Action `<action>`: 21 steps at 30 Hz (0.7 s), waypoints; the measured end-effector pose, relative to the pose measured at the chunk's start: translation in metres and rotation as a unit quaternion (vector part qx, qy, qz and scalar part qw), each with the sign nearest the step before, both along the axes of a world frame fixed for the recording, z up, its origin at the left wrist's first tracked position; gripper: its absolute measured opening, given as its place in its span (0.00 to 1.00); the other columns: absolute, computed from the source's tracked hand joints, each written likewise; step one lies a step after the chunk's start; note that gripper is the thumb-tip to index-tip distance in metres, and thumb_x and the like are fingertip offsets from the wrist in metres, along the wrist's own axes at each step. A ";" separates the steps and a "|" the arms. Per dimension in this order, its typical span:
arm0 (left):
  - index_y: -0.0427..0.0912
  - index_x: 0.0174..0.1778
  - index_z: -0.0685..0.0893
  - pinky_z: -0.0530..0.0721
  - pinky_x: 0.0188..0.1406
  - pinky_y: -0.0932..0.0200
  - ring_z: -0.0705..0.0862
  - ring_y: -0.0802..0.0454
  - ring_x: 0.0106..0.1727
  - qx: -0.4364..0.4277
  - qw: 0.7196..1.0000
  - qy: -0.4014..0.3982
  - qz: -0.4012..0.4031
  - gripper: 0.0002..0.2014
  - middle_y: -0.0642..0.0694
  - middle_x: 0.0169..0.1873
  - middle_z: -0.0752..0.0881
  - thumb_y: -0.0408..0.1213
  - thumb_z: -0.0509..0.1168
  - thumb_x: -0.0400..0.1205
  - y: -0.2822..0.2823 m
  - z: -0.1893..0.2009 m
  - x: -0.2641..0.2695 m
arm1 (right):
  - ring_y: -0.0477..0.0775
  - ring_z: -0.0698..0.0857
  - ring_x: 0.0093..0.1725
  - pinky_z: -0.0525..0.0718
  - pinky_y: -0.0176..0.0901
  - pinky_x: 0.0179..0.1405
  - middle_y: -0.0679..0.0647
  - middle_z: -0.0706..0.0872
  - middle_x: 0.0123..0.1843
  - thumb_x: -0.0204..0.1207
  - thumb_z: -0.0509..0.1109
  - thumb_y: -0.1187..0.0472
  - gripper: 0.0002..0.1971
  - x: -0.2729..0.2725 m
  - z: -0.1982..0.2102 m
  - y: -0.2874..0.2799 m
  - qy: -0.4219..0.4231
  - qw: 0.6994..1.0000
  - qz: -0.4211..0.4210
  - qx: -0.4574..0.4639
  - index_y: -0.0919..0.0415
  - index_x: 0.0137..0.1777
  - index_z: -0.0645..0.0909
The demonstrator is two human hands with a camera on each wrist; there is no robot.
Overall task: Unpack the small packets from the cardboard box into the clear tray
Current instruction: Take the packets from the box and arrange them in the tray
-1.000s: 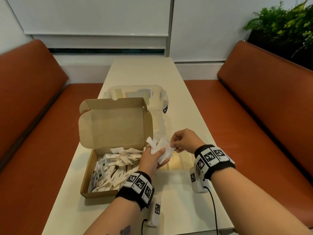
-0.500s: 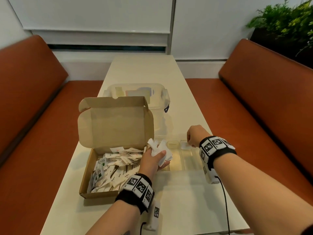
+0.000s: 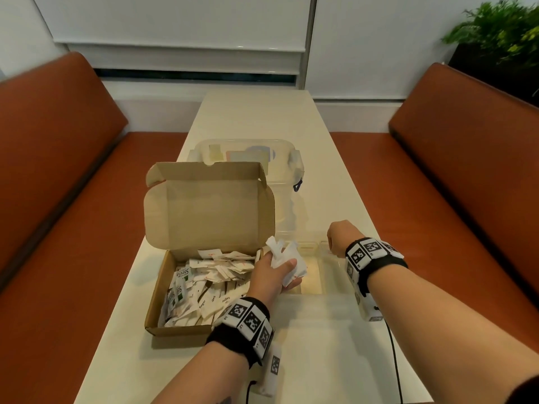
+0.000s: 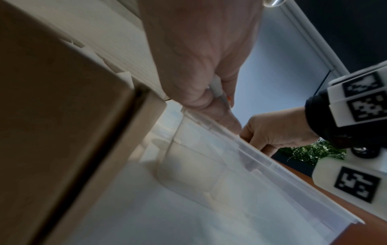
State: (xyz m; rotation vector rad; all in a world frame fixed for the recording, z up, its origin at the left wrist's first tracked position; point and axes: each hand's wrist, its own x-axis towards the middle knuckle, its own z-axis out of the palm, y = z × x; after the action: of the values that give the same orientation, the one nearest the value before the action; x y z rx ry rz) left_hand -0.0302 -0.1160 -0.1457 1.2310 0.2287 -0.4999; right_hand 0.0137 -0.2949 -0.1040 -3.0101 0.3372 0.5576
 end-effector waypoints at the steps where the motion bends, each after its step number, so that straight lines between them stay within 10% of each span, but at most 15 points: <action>1: 0.39 0.68 0.75 0.90 0.44 0.50 0.85 0.37 0.59 0.002 1.000 0.000 -0.001 0.20 0.36 0.63 0.80 0.26 0.66 0.81 0.000 0.000 0.000 | 0.56 0.79 0.44 0.80 0.40 0.49 0.64 0.86 0.57 0.78 0.61 0.73 0.12 0.000 -0.002 -0.001 0.003 1.000 0.002 -0.002 0.70 0.55 0.83; 21: 0.45 0.60 0.77 0.91 0.40 0.53 0.86 0.41 0.55 0.001 1.000 -0.001 -0.016 0.15 0.42 0.56 0.82 0.26 0.67 0.81 0.002 -0.002 0.003 | 0.59 0.86 0.53 0.82 0.42 0.54 0.62 0.86 0.57 0.78 0.61 0.73 0.13 0.005 -0.009 -0.007 -0.014 1.000 0.004 -0.006 0.69 0.57 0.84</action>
State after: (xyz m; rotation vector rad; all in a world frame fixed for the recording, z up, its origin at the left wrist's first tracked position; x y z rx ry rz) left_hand -0.0277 -0.1144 -0.1473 1.2391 0.2083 -0.5272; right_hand 0.0184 -0.3017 -0.1131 -3.0291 0.3284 0.5149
